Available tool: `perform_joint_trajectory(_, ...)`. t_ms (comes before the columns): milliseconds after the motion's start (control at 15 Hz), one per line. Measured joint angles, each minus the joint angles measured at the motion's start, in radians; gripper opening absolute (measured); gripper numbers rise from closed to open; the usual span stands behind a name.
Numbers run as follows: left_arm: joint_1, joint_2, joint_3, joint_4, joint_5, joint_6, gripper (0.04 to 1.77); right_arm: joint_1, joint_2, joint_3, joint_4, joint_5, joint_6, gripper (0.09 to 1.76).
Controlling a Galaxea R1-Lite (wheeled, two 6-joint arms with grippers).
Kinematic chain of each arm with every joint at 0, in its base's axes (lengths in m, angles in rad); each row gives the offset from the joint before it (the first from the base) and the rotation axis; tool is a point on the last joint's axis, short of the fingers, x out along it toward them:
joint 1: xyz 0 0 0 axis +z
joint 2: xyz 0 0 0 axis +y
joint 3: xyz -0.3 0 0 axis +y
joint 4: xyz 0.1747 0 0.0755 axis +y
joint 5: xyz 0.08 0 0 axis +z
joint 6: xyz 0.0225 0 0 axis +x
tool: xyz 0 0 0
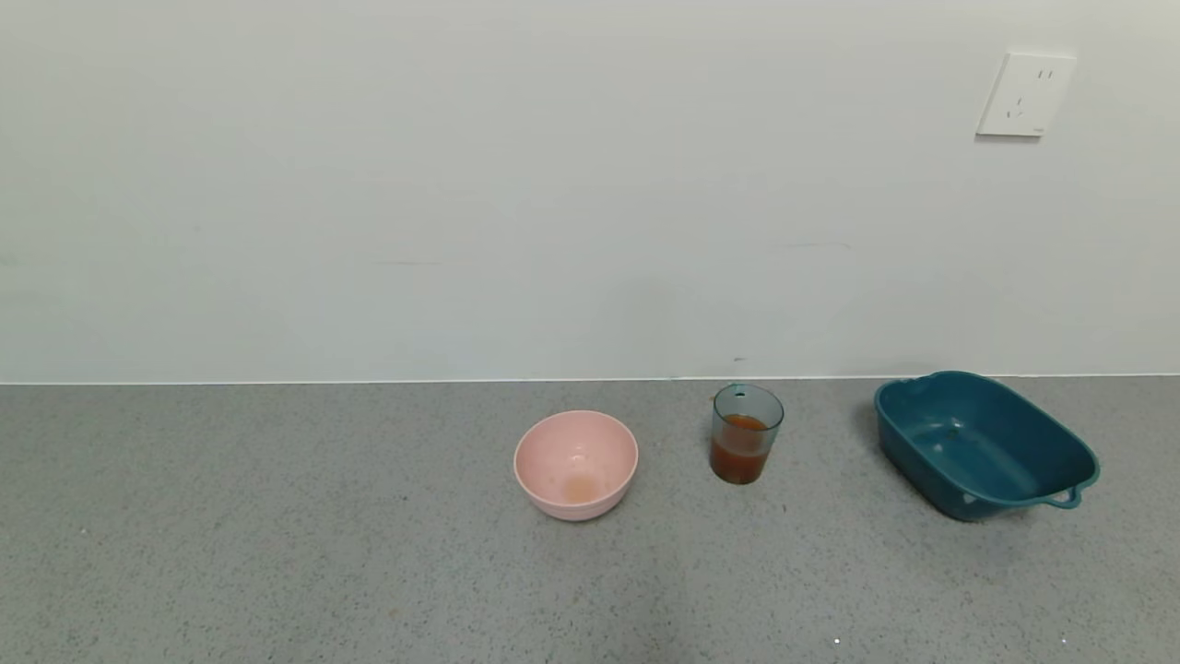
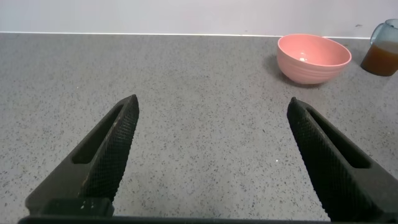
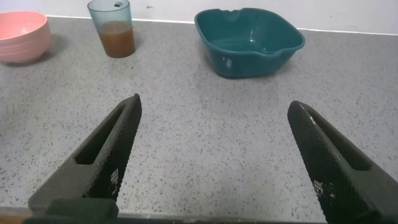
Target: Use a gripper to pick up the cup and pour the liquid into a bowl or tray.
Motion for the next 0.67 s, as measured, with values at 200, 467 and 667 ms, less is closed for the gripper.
perform_joint_trajectory(200, 0.000, 0.000, 0.000, 0.000, 0.000, 0.001, 1.72, -0.001, 0.000, -0.002, -0.005, 0.000, -0.006, 1.71)
perform_joint_trajectory(467, 0.000, 0.000, 0.000, 0.000, 0.000, 0.001, 1.72, -0.001, 0.024, -0.075, -0.003, 0.001, -0.056, 1.71)
perform_joint_trajectory(667, 0.000, 0.000, 0.000, 0.000, 0.000, 0.001, 1.72, 0.000, 0.110, -0.165, -0.005, 0.003, -0.071, 1.71)
